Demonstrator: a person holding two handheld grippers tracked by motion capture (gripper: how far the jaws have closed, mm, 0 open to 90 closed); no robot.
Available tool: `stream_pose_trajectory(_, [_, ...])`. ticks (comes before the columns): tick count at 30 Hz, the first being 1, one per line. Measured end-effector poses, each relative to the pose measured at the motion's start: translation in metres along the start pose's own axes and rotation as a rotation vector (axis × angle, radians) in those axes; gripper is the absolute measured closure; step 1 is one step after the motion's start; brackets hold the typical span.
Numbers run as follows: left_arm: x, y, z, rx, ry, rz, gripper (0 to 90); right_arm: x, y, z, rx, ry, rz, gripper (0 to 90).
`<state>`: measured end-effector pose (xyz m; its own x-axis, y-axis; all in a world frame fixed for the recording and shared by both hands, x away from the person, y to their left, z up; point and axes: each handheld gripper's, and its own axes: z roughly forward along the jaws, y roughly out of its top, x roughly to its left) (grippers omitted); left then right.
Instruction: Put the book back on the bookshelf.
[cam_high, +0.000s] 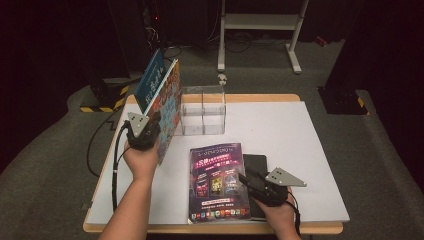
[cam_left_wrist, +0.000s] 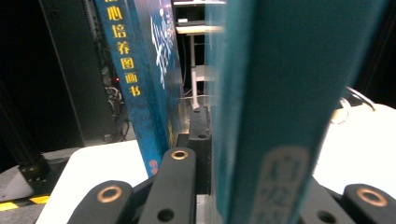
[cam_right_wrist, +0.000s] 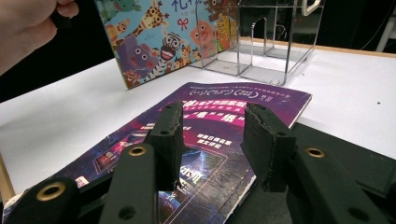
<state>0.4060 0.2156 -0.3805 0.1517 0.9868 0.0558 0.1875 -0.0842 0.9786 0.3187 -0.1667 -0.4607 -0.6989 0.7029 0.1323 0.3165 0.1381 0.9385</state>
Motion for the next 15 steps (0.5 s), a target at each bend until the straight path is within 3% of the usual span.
stream_pose_trajectory(4, [0.0010, 0.0010, 0.0004, 0.005, 0.015, -0.019, 80.4, -0.0010, 0.0003, -0.0004, -0.003, 0.001, 0.002, 57.8])
stream_pose_trajectory(7, [0.0006, 0.0017, 0.0000, 0.008, 0.026, -0.008, 80.3, -0.0012, 0.0001, 0.0005, 0.000, 0.005, 0.003, 57.9])
stream_pose_trajectory(11, [0.0032, 0.0009, -0.0017, 0.004, 0.064, -0.017, 80.2, -0.0010, 0.0010, -0.0012, -0.005, 0.005, 0.000, 57.9])
stream_pose_trajectory(15, [0.0002, -0.0041, -0.0037, -0.011, 0.065, -0.021, 79.7, -0.0015, 0.0010, -0.0010, -0.006, 0.007, 0.003, 58.0])
